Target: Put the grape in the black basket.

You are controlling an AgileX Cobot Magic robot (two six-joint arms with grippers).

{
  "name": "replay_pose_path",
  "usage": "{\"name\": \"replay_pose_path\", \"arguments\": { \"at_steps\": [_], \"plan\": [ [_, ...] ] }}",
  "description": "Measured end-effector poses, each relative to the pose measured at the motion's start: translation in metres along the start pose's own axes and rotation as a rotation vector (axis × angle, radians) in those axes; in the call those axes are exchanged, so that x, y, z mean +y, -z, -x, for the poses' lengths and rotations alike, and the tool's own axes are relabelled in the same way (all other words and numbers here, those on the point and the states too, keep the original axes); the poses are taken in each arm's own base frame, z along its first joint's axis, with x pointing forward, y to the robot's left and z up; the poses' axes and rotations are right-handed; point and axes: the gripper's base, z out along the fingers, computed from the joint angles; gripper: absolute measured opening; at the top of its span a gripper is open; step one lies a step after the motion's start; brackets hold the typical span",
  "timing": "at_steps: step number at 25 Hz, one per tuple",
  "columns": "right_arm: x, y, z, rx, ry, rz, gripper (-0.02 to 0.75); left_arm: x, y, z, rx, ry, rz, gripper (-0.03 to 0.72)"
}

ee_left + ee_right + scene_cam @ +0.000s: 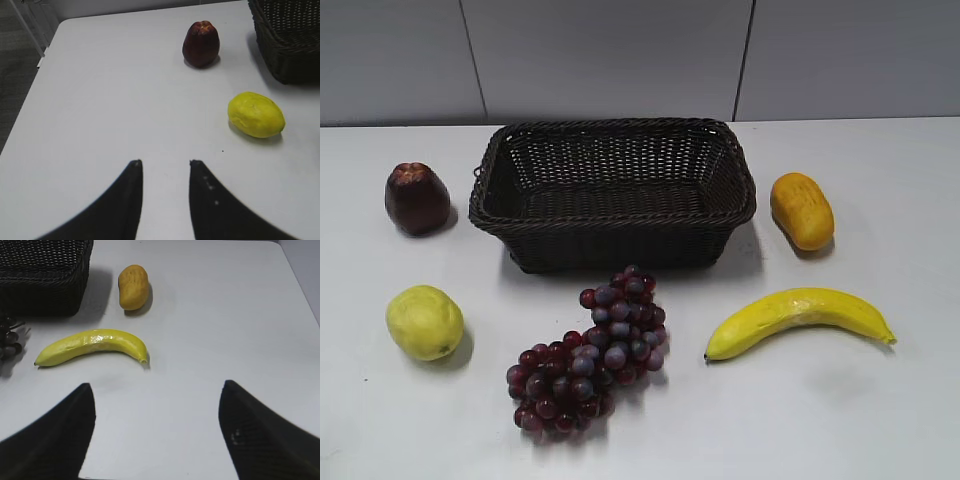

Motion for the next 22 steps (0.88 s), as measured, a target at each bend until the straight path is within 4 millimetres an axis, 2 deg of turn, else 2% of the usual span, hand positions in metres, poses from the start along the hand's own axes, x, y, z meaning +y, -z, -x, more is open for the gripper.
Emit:
{"name": "replay_pose_path", "arguments": {
  "at_steps": [11,15,17,19,22],
  "plan": [
    [0.0,0.0,0.001,-0.005,-0.003,0.004,0.582,0.0,0.0,0.0,0.0,0.0,0.0,0.237],
    [0.006,0.005,0.026,-0.16,-0.052,0.065,0.578,0.0,0.0,0.0,0.0,0.0,0.0,0.237],
    [0.005,0.0,0.04,-0.229,-0.07,0.066,0.574,0.0,0.0,0.0,0.0,0.0,0.0,0.237],
    [0.003,-0.009,0.051,-0.272,-0.082,0.054,0.573,0.0,0.0,0.0,0.0,0.0,0.0,0.237],
    [-0.001,-0.035,0.061,-0.279,-0.109,0.038,0.573,0.0,0.0,0.0,0.0,0.0,0.0,0.237]
  ]
}}
